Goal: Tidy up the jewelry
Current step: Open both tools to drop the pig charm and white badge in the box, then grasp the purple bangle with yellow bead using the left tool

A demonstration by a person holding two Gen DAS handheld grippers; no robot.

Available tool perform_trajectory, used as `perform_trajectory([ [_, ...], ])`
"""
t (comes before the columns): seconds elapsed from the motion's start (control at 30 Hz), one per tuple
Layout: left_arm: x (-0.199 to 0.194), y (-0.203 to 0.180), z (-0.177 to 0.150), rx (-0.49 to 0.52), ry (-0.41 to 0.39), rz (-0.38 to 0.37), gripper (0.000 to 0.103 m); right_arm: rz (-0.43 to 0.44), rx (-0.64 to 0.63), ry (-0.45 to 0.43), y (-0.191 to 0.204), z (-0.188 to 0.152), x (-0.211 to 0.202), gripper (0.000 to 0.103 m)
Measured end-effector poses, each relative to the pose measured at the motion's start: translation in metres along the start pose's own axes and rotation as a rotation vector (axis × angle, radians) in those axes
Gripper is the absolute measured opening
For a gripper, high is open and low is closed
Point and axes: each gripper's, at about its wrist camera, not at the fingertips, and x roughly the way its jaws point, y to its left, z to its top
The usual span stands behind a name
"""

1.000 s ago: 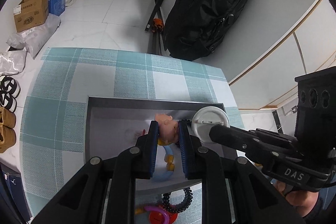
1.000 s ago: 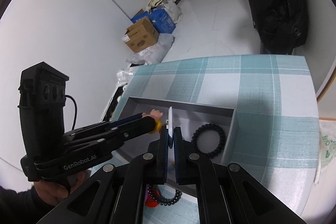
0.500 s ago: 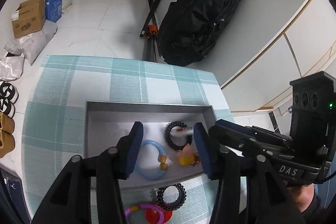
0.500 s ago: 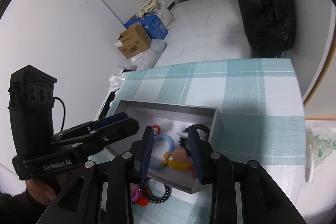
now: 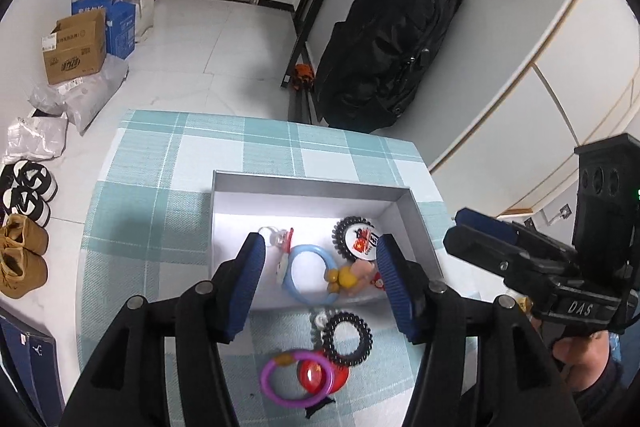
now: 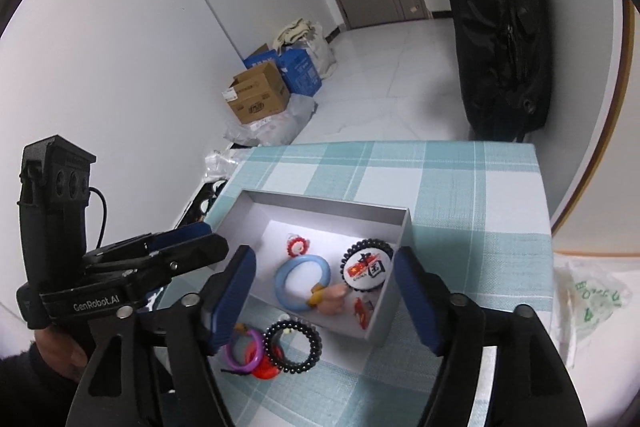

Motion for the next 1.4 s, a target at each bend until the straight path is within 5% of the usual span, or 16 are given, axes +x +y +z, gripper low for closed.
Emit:
perform_trajectory([
  [0.47, -0.014, 0.011, -0.037, -0.007, 0.032, -0.025, 0.065, -0.047, -0.013, -0.027, 0.008, -0.023, -0.019, 0.093],
  [0.83, 0.012, 0.008, -0.067, 0.057, 0.173, 0.032, 0.071, -0.053, -0.001, -0.013, 0.004, -0.036, -0.023, 0.093],
  [1.4, 0.023, -0.001, -0.080, 0.138, 0.233, 0.078, 0.071, -0.046, -0.010, 0.000, 0.003, -0.043, -0.026, 0.094],
])
